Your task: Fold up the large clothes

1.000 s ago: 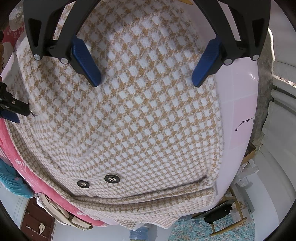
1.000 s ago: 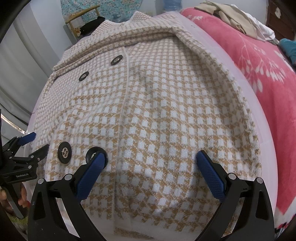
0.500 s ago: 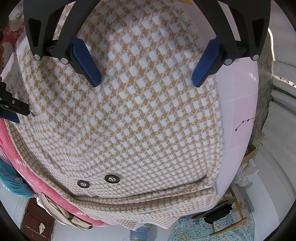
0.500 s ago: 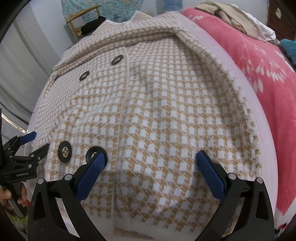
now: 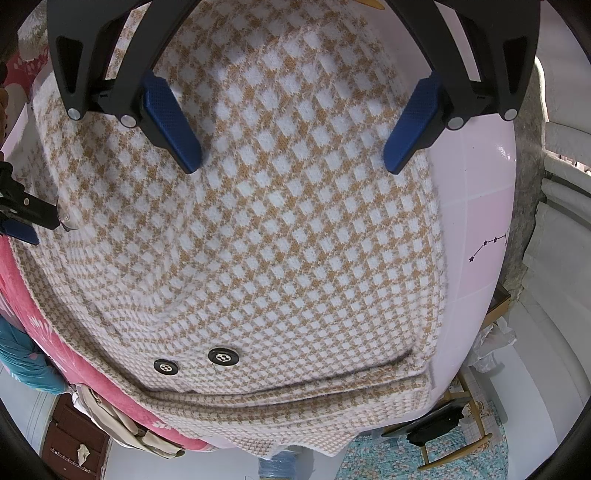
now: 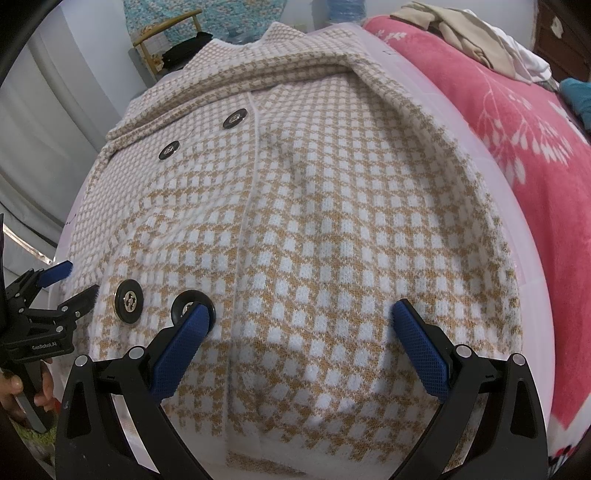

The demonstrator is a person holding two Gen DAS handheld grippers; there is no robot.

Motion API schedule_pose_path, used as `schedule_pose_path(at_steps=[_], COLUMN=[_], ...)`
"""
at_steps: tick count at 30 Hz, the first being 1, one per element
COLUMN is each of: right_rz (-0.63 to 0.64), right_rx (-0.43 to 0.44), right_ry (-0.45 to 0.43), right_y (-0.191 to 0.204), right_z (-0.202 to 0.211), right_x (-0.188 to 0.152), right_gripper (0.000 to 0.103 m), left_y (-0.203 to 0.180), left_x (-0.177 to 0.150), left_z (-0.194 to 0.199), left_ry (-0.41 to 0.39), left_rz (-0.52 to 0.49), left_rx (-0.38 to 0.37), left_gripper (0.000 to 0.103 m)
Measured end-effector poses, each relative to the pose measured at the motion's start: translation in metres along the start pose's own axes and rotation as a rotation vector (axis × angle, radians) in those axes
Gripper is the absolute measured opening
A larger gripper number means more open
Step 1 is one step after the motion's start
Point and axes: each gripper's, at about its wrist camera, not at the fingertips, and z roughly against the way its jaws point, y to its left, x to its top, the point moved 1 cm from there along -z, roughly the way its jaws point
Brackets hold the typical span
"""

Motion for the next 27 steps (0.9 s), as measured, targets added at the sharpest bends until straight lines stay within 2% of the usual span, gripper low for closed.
schedule_pose_path(at_steps=[27], right_rz=[0.001], right_rx=[0.003], right_ry=[-0.001], right_y=[-0.0033], right_z=[0.0], right_x=[-0.0009], right_gripper=[0.095], left_y=[0.0007], left_x=[-0.0003], left_z=[-0.0001], left_ry=[-0.002], left_rz=[-0.002], left_rx=[-0.002], left_gripper=[0.098])
